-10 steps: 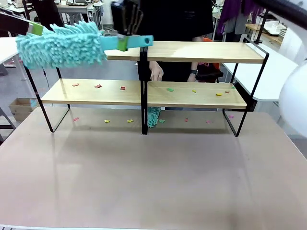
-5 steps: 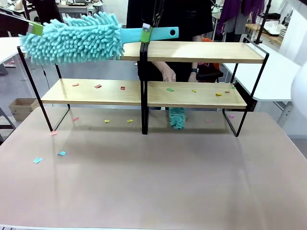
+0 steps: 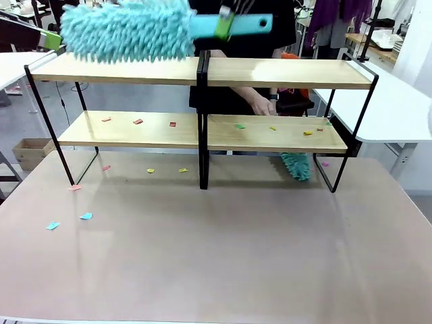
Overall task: Clean the shelves.
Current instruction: Clean a randomly selected level of the Shelf with the Duster.
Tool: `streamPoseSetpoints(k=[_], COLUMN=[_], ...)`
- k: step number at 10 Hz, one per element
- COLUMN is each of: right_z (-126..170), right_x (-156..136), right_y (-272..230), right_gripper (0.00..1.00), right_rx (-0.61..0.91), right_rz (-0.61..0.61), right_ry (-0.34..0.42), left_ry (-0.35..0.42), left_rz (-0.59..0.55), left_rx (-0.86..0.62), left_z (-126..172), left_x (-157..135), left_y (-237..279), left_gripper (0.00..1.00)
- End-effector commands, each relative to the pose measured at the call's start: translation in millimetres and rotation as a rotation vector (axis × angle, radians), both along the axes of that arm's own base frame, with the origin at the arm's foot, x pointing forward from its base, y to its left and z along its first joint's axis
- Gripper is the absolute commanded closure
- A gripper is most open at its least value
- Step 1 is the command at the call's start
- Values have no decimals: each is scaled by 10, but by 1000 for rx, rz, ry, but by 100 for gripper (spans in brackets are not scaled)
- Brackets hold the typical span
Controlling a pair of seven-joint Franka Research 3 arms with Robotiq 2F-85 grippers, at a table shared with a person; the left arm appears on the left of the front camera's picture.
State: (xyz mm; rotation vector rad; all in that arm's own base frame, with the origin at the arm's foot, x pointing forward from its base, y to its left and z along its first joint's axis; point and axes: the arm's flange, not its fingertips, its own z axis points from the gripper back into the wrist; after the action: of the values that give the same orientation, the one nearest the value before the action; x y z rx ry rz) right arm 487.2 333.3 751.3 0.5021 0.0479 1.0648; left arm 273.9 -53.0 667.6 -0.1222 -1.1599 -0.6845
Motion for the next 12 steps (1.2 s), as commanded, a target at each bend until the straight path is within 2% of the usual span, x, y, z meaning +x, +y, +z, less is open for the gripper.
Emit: streamPoseSetpoints(k=[1,2,3,6,7,8,10,11,12], right_z=[106,60,25,-183,-306,-435,-754,-913,-1063], right_x=[-456,-718,-879,-1581,-1917,-2251,-2951,-3283,-3480], right_y=[-563,-853,-1009,-2038,-2415,-2671,-3015,-3116,-3215], right_gripper=[88,88,88,88,88,88,88,88,88], right_rx=[57,47,42,101,100,94,74,111,145], right_rz=[-220,-309,-349,-486,-541,-500,-555,-619,-677], right_ry=[73,109,123,171,195,245,356,355,352], left_ry=[1,1,1,1,1,1,1,1,1], left_rz=[-2,-2,-2,-2,-2,-2,-2,-2,-2], left_rx=[-1,-1,-1,-1,-1,-1,-1,-1,-1], left_z=[-18,-18,-18,-18,-18,-18,-18,-18,-18], left_x=[0,0,0,0,0,0,0,0,0], left_y=[-1,-1,-1,-1,-1,-1,-1,-1,-1], left_gripper=[0,0,0,0,0,0,0,0,0])
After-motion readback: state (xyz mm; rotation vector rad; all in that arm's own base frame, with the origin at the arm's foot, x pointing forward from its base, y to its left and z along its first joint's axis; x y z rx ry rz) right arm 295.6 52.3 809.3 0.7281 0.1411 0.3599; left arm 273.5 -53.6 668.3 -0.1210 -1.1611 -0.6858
